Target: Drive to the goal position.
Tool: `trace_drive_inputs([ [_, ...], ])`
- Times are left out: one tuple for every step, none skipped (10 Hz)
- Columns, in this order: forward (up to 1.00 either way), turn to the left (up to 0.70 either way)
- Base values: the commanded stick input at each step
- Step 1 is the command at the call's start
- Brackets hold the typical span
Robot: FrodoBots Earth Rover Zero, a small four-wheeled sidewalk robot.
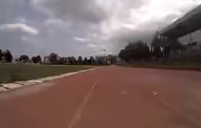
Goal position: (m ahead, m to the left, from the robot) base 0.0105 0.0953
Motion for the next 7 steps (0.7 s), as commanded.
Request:
trace_drive_inputs([
  [0.45,0.00],
  [0.45,0.00],
  [0.45,0.00],
  [0.45,0.00],
  [0.45,0.00],
  [0.45,0.00],
  [0.45,0.00],
])
